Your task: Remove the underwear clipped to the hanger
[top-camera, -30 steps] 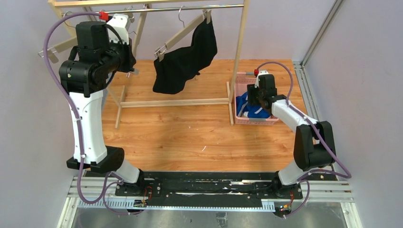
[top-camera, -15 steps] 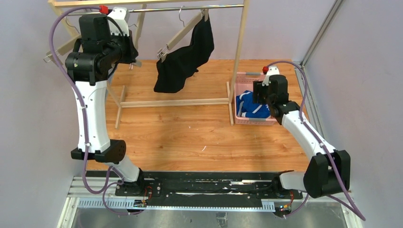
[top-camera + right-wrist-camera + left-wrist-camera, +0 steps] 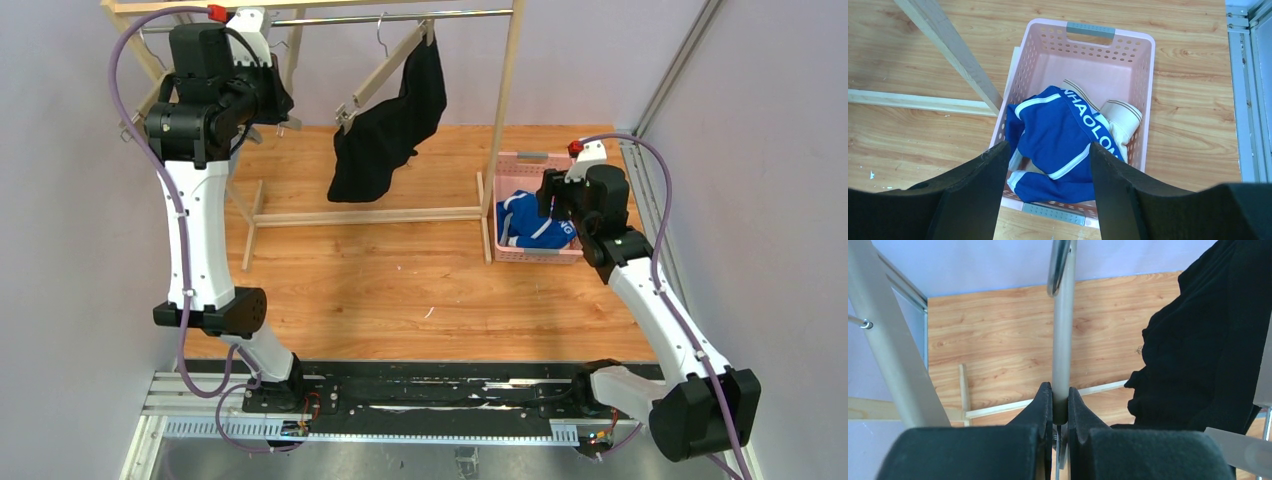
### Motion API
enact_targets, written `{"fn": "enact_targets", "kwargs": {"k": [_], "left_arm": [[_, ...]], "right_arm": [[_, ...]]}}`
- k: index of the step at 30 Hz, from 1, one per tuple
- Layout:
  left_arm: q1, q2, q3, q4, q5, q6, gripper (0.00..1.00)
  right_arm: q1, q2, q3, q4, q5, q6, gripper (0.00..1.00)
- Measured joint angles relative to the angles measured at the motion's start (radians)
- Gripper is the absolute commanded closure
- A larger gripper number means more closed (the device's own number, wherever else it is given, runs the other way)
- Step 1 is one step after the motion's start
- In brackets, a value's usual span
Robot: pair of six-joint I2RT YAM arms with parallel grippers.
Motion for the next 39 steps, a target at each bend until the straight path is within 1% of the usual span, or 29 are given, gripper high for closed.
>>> {"fn": "enact_targets", "kwargs": {"k": [1, 4, 9, 11, 15, 20, 23, 26, 28, 30, 34, 36, 39], "left_arm": [[0.000, 0.001, -0.001, 0.003, 0.002, 0.000, 0.95], [0.000, 0.006, -0.010, 0.009, 0.005, 0.001, 0.76], [0.001, 0.021, -0.033, 0.019, 0.003, 0.014, 0.58], [0.001, 0.020, -0.045, 0.026, 0.001, 0.017, 0.53], [0.001, -0.011, -0.093, 0.058, -0.006, 0.020, 0.50], [0.001, -0.108, -0.149, 0.080, -0.040, 0.029, 0.49], [0.001, -0.193, -0.171, 0.101, -0.064, 0.035, 0.42], [0.002, -0.289, -0.211, 0.132, -0.088, 0.037, 0.31], [0.002, -0.357, -0.251, 0.148, -0.106, 0.036, 0.27], [0.002, -0.402, -0.283, 0.159, -0.121, 0.037, 0.24], [0.002, -0.463, -0.338, 0.169, -0.156, 0.039, 0.24], [0.002, -0.469, -0.355, 0.169, -0.163, 0.038, 0.27], [0.002, -0.463, -0.360, 0.171, -0.129, 0.026, 0.27]], "right_arm": [[0.002, 0.000, 0.000, -0.001, -0.003, 0.000, 0.39], [0.005, 0.000, 0.000, -0.004, -0.008, 0.000, 0.39], [0.013, -0.013, -0.008, -0.005, -0.014, -0.001, 0.39], [0.018, -0.023, -0.012, -0.006, -0.014, -0.001, 0.39], [0.024, -0.034, -0.013, -0.006, -0.017, -0.002, 0.39], [0.043, -0.036, -0.021, -0.004, -0.022, -0.008, 0.39], [0.072, -0.043, -0.037, -0.005, -0.019, -0.018, 0.39], [0.095, -0.055, -0.049, -0.006, -0.013, -0.028, 0.39], [0.106, -0.066, -0.050, -0.008, -0.008, -0.032, 0.39], [0.113, -0.078, -0.050, -0.008, -0.005, -0.035, 0.40], [0.119, -0.106, -0.050, -0.009, -0.005, -0.040, 0.39], [0.120, -0.119, -0.050, -0.012, -0.005, -0.042, 0.39], [0.121, -0.134, -0.051, -0.016, -0.004, -0.044, 0.40]]}}
